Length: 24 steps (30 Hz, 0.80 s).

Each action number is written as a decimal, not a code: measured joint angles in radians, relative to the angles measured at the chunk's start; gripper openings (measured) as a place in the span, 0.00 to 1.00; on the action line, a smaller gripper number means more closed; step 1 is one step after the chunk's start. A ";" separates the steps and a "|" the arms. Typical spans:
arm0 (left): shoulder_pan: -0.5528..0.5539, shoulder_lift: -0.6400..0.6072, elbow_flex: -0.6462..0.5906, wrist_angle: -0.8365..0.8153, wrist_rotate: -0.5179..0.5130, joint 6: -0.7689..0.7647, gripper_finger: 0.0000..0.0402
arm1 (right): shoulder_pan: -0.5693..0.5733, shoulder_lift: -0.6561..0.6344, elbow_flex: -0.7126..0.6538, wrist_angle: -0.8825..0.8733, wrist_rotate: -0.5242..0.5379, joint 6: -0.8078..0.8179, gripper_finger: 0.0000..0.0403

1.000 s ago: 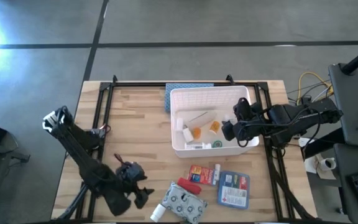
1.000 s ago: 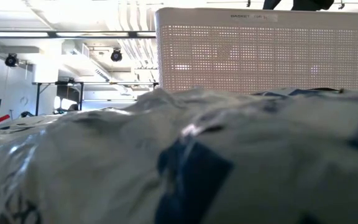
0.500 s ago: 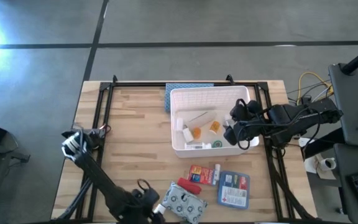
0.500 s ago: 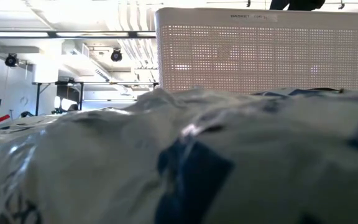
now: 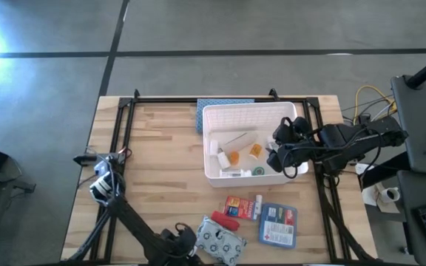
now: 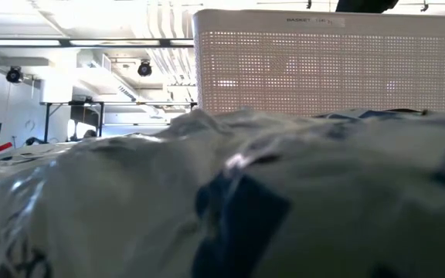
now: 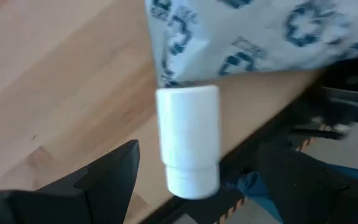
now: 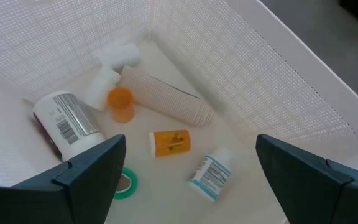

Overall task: Pick & place medical supplies in basket/bin
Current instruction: Put the white medicine bottle into the white bin

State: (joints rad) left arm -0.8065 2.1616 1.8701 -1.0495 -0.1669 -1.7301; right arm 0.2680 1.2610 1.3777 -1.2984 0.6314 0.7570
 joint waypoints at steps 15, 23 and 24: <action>0.017 -0.001 -0.174 0.133 0.071 0.044 0.66 | 0.000 0.000 0.000 0.001 0.001 0.000 0.87; 0.037 -0.028 -0.169 0.025 0.072 0.102 0.39 | 0.006 -0.002 0.000 0.008 0.045 0.020 0.87; 0.039 -0.041 -0.169 0.002 0.066 0.102 0.39 | 0.013 -0.003 0.004 0.012 0.061 0.016 0.87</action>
State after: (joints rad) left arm -0.7680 2.1204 1.7012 -1.0478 -0.1011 -1.6279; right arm 0.2813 1.2576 1.3816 -1.2860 0.6924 0.7725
